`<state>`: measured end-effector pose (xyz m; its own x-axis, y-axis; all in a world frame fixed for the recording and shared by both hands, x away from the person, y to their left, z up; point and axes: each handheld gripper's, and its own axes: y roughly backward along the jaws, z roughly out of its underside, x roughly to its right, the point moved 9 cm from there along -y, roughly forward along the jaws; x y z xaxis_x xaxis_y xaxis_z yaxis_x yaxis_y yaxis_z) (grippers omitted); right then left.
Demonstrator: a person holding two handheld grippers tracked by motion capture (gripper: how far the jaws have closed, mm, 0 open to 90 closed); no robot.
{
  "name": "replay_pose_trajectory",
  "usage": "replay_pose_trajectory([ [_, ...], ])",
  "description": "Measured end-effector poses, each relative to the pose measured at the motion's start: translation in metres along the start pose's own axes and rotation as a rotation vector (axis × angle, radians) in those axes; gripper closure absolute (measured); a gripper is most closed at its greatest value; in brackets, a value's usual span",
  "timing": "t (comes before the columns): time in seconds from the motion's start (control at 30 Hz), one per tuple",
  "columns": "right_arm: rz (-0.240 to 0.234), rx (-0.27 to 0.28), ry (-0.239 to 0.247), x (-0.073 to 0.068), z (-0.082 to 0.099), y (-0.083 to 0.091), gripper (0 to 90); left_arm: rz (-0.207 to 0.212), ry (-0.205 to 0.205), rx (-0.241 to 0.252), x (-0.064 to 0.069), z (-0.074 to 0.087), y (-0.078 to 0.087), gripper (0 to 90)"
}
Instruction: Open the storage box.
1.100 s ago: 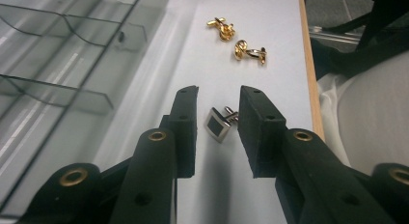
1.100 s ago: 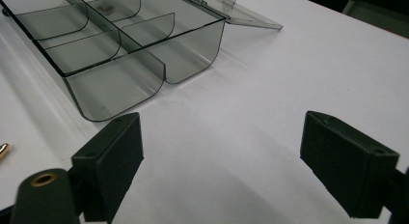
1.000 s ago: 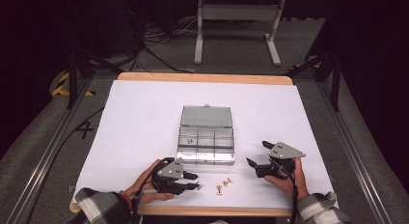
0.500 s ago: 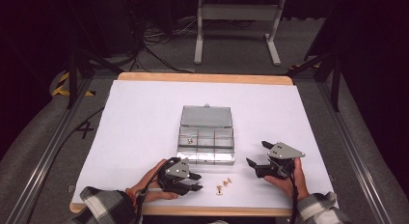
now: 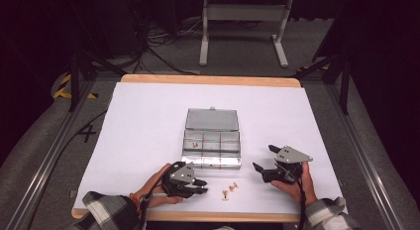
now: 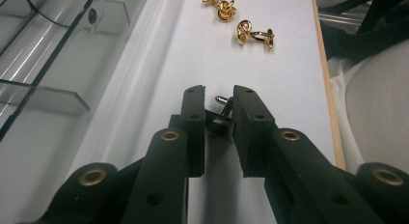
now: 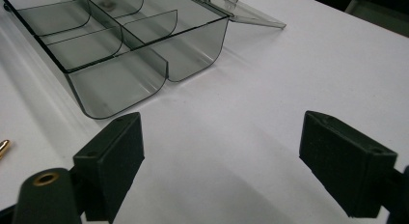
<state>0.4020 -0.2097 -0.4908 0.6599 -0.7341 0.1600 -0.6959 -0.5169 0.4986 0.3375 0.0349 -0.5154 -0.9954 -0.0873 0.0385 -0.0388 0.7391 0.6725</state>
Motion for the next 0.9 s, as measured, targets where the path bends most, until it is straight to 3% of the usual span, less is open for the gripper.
replay_pose_trajectory([
  [0.4,-0.002,0.008,-0.007,0.0,-0.001,0.001,16.3,-0.036,0.01,0.035,-0.004,-0.003,0.012,76.4],
  [0.9,-0.004,0.013,-0.001,0.001,-0.001,0.001,16.2,-0.104,0.032,0.123,-0.02,-0.014,0.036,76.4],
])
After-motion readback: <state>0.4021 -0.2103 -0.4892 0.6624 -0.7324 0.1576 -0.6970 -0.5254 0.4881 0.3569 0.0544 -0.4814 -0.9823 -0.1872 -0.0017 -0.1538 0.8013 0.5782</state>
